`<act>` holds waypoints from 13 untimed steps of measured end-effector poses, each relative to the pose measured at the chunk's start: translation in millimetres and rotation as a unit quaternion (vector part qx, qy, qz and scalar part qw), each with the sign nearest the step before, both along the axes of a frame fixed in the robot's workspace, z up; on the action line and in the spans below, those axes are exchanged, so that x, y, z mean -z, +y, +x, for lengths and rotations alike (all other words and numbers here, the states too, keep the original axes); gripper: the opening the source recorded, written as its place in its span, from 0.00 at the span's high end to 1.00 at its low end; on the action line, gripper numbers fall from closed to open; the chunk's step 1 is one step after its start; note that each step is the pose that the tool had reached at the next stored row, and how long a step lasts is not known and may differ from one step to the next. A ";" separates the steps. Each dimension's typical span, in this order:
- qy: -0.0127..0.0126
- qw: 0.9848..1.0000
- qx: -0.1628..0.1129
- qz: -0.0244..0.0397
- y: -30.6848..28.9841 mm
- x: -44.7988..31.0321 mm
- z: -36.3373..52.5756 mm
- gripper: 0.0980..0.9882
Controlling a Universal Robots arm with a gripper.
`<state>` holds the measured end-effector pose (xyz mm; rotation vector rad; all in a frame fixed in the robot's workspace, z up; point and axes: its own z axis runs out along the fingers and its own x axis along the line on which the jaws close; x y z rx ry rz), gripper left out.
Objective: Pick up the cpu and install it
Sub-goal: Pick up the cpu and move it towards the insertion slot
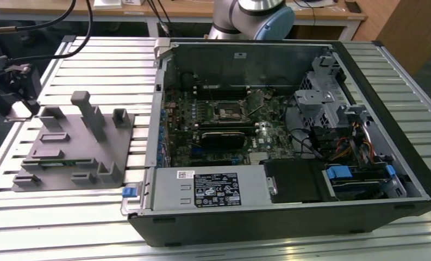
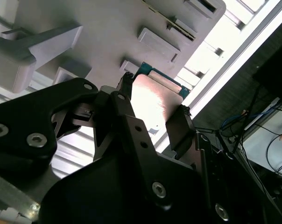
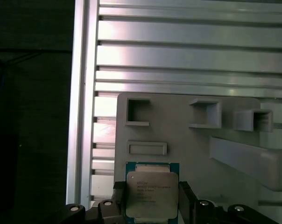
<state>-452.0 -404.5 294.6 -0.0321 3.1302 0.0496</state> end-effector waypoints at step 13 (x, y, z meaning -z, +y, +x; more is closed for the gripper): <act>0.000 1.000 0.000 0.000 0.2 -7.9 0.0 0.50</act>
